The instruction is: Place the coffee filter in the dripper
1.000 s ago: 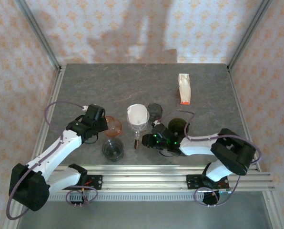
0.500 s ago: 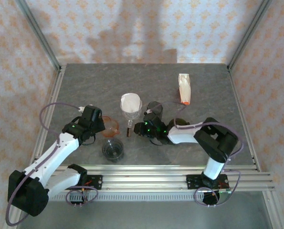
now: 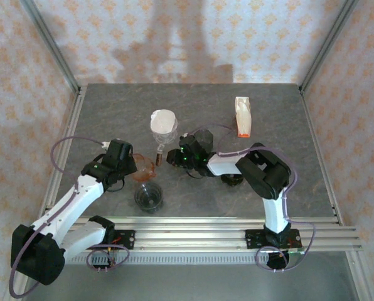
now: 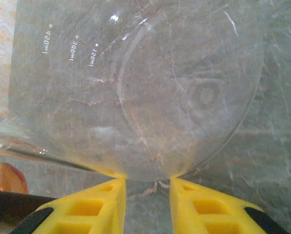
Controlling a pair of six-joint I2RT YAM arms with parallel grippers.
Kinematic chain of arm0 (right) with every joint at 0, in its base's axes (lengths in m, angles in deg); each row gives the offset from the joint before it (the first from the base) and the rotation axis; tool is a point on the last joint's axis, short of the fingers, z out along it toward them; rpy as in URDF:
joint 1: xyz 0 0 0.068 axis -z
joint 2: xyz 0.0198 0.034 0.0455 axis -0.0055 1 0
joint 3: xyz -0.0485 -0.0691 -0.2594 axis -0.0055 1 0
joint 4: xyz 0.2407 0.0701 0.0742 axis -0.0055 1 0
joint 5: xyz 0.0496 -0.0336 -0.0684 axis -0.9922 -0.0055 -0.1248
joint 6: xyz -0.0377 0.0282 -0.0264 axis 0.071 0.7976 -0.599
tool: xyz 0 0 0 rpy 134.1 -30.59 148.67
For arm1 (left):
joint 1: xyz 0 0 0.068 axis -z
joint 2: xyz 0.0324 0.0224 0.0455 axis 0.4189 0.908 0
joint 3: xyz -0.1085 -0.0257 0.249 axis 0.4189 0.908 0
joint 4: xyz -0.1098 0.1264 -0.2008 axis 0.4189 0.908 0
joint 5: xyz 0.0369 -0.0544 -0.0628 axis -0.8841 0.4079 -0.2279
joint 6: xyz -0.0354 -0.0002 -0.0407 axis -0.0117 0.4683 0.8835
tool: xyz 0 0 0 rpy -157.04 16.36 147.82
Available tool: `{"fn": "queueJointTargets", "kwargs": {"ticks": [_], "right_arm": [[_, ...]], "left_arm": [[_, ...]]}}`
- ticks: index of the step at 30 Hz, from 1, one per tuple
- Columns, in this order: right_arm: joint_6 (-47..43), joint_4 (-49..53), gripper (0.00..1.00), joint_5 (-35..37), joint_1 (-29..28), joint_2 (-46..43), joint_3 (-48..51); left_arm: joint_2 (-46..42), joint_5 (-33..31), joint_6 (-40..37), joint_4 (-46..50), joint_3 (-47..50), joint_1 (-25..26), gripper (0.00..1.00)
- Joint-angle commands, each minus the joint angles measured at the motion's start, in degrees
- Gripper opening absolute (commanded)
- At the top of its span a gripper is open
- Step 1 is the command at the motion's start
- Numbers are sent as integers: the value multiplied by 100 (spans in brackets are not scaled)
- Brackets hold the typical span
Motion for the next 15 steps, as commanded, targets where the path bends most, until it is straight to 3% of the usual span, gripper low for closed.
{"fn": "queueJointTargets", "kwargs": {"ticks": [1,15], "right_arm": [[-121,140,29,-1,46,99,-204],[-95,171,45,422,-243,-1295,1045]], "left_arm": [[5,-107,19,-67,12,-50,0],[-170,23,37,34,-103,-49,0]]}}
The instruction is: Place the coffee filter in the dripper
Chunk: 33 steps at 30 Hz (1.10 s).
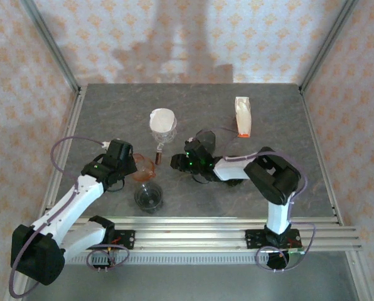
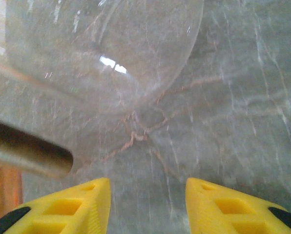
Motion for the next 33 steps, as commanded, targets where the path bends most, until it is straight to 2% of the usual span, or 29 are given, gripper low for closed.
{"fn": "queueJointTargets", "kwargs": {"ticks": [1,7,10,12,15,18,23,27,30,33], "right_arm": [[-82,157,45,373,-169,-656,235],[-175,737,49,923,-322,-2172,986],[-262,1263,52,1286,-338,-3040,1277],[-355,1646,54,1474,-338,-3556,1387],[-432,2228,55,1759,-341,-4281,1484],[-417,2679,56,2083,-336,-4957,1646],[-350,3366,58,2492,-339,-5912,1905],[-217,3771,59,2622,-340,-6306,2035],[-150,3931,59,2618,-335,-6473,2105],[-126,4072,59,2632,-334,-6580,2142]], "left_arm": [[-174,41,37,68,-146,-49,0],[-440,168,30,253,-375,-14,0],[-560,121,20,447,-590,204,0],[-634,-206,20,596,-813,643,0],[-563,-882,57,801,-1245,1668,0],[-346,-1079,195,967,-1547,2355,0],[200,-1437,449,620,-1695,3618,0],[1116,-1261,450,279,-1944,4073,0],[1684,-950,442,-14,-1982,4086,0],[2156,-917,402,-80,-2020,4092,0]]}}
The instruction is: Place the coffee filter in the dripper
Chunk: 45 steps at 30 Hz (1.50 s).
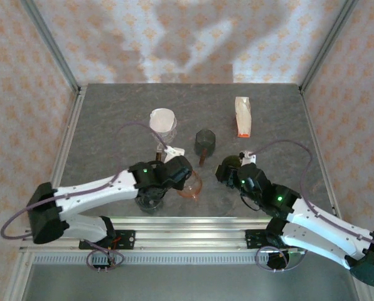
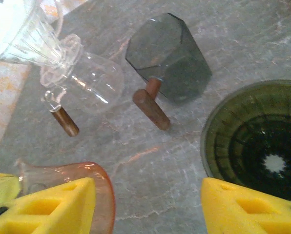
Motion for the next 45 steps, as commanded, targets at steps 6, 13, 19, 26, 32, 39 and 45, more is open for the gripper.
{"fn": "queueJointTargets", "kwargs": {"ticks": [6,13,19,26,32,39,45], "right_arm": [[100,437,60,242,-17,-241,95],[157,494,60,236,-21,-232,143],[193,500,61,249,-17,-232,174],[209,508,62,266,-21,-232,196],[200,499,62,241,-21,-223,191],[34,470,63,19,-21,74,25],[472,1276,63,1184,28,277,-230]], "left_arm": [[609,-248,85,-497,-173,118,0],[902,-179,111,-621,-50,133,0],[947,-201,137,-661,-32,177,8],[904,-227,162,-676,3,197,24],[594,-301,208,-654,16,199,32],[-404,-452,138,-696,78,202,67],[-1497,-688,206,-760,568,198,97]]}}
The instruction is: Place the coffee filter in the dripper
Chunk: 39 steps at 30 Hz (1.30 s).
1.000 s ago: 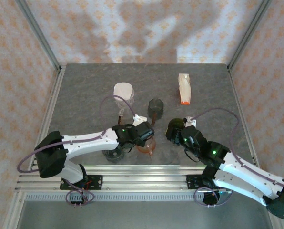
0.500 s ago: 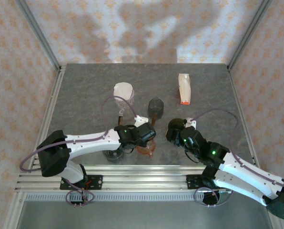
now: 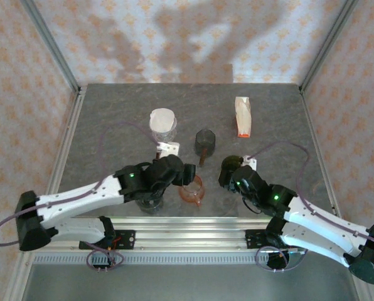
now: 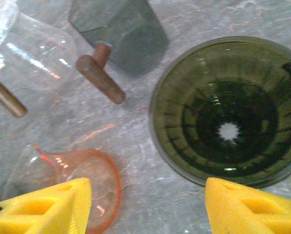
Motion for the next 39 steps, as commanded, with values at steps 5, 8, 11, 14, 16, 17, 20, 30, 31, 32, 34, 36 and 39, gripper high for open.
{"fn": "queueJointTargets", "kwargs": {"ticks": [5,8,11,14,16,17,20,30,31,32,34,36,39], "right_arm": [[378,677,65,959,537,21,-196],[417,536,65,671,887,193,-134],[412,299,64,382,1141,447,-120],[354,139,63,230,1327,772,-168],[338,119,62,109,1462,979,-215],[328,97,60,52,1519,1071,-217],[328,10,54,-80,1619,1267,-169],[98,17,23,-293,1856,1548,-280],[65,49,21,-313,1886,1572,-297],[24,82,18,-322,1901,1582,-322],[-69,183,12,-315,1905,1582,-386],[-163,316,7,-291,1909,1547,-466],[-293,530,0,-260,1919,1416,-589]], "left_arm": [[-1026,-648,171,12,714,50,100],[-1332,-735,256,-42,902,51,100],[-1536,-783,274,-79,1027,52,100],[-1644,-820,250,-84,1073,51,100],[-1704,-854,247,-22,1083,50,100],[-1737,-886,245,7,1082,47,100],[-1870,-945,248,65,1119,49,100],[-2253,-1065,260,125,1304,50,100],[-2277,-1081,257,143,1305,46,100],[-2302,-1084,257,152,1312,51,100],[-2350,-1099,259,166,1330,52,100],[-2387,-1122,252,179,1350,54,100],[-2439,-1137,264,187,1387,48,100]]}}
